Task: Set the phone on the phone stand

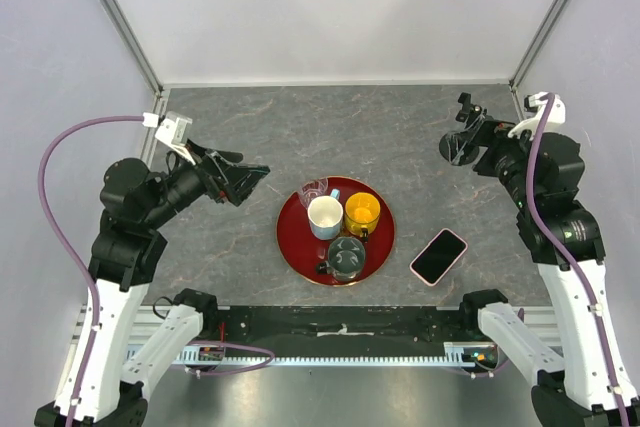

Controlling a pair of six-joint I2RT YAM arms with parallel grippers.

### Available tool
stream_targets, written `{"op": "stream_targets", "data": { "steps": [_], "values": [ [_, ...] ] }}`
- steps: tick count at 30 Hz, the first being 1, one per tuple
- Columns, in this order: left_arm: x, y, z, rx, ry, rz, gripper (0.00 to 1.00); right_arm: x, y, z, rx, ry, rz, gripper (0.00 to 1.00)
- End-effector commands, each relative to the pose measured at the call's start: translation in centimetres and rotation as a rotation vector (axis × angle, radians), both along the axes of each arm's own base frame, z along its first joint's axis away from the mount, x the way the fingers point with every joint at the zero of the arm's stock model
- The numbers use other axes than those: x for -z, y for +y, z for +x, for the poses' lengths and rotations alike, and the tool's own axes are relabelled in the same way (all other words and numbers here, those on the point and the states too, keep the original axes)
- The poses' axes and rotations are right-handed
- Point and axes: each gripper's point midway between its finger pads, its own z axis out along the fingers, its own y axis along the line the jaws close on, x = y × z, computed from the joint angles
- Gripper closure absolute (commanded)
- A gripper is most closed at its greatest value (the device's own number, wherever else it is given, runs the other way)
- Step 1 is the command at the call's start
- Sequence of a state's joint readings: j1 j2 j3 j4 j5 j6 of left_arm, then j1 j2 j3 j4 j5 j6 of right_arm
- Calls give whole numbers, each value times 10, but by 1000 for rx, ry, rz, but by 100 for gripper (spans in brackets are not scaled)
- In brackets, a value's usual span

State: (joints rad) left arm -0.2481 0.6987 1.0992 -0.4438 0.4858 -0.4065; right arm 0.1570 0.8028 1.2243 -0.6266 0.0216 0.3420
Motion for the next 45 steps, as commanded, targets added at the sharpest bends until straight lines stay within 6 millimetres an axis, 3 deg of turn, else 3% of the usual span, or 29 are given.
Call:
{"op": "stream_targets", "data": {
  "steps": [1,8,16,18,21,26,29,31,32,33,37,42,45],
  "values": [
    [2,-13,-9,93,33,-32,7,9,9,-1,-31,17,56,2],
    [32,-31,-6,203,155,-61,5,40,17,14,-55,105,60,2],
    [74,-61,-10,355,279,-77,5,105,31,50,-62,275,103,2],
    [72,-69,-8,374,271,-90,5,117,21,60,12,291,95,2],
    [52,-88,5,442,250,-125,6,129,6,73,115,321,71,2],
    [23,-132,20,564,254,-129,11,147,-24,94,244,368,18,2],
    [24,-152,27,602,264,-126,11,153,-49,109,334,385,1,2],
    [24,-161,31,622,262,-114,12,147,-58,118,355,376,13,2],
    [34,-166,38,624,281,-101,13,150,-64,124,363,388,6,2],
    [37,-167,40,626,285,-97,14,139,-64,132,357,357,5,2],
    [55,-166,43,623,314,-70,16,122,-72,154,365,320,-43,2],
    [67,-157,35,608,291,-36,16,120,-75,182,354,317,-70,2],
    [78,-154,36,584,311,-14,16,123,-75,199,336,326,-95,10]
  ]
}}
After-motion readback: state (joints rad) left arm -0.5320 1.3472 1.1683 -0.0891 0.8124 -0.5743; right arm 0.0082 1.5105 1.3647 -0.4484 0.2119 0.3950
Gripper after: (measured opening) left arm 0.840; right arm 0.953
